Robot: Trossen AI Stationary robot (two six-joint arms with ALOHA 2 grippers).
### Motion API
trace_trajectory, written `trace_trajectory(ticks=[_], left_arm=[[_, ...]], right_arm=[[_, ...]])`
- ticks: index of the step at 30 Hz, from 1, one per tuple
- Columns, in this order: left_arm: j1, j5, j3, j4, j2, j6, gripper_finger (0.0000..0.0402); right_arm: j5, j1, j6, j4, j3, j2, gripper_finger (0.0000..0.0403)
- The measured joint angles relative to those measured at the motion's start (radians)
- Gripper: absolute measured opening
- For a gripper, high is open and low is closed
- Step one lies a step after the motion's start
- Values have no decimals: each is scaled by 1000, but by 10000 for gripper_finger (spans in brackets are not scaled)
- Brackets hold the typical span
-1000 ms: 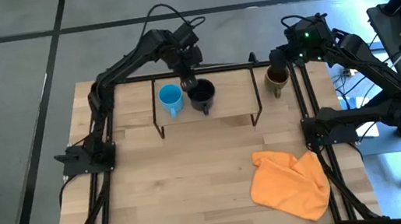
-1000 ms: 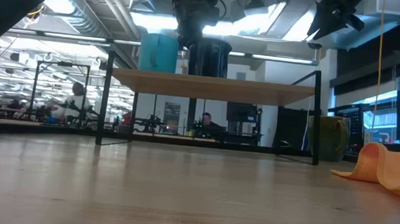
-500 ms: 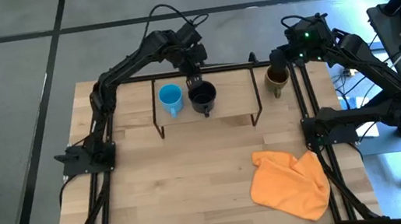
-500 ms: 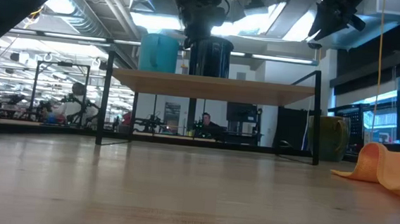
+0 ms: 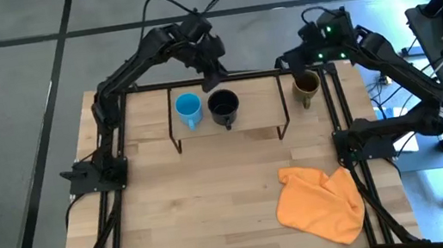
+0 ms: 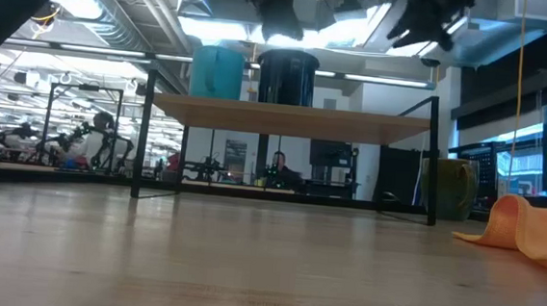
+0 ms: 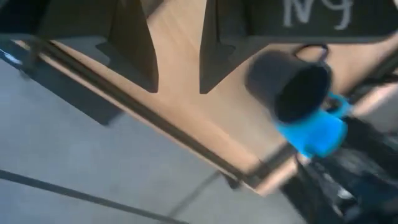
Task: Stack small to large cups/mugs on shelf
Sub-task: Put the brown mug on the shelf
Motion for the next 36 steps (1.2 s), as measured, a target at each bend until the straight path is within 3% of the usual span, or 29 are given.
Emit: trace_trajectory(ticks=[3, 6, 14, 16, 24, 29, 36], left_arm=[[1, 154, 0, 1, -18, -3, 61], [0, 237, 0, -2, -34, -6, 61], [-3, 334, 1, -146, -34, 3, 61], [-4, 322, 0, -186, -34, 20, 61], [0, 287, 0, -194, -34, 30, 61], [2, 277, 0, -186, -34, 50, 61], [2, 277, 0, -179, -34, 53, 61]], right_arm=[[-114, -76, -25, 70, 0, 35, 118], [-168, -180, -66, 54, 0, 72, 118], [-36, -467, -205, -132, 14, 97, 118], [10, -466, -275, -239, 39, 110, 118], [-2, -444, -285, -397, 136, 208, 118], [32, -385, -494, -524, 164, 241, 118], [113, -224, -575, -387, 220, 246, 118]])
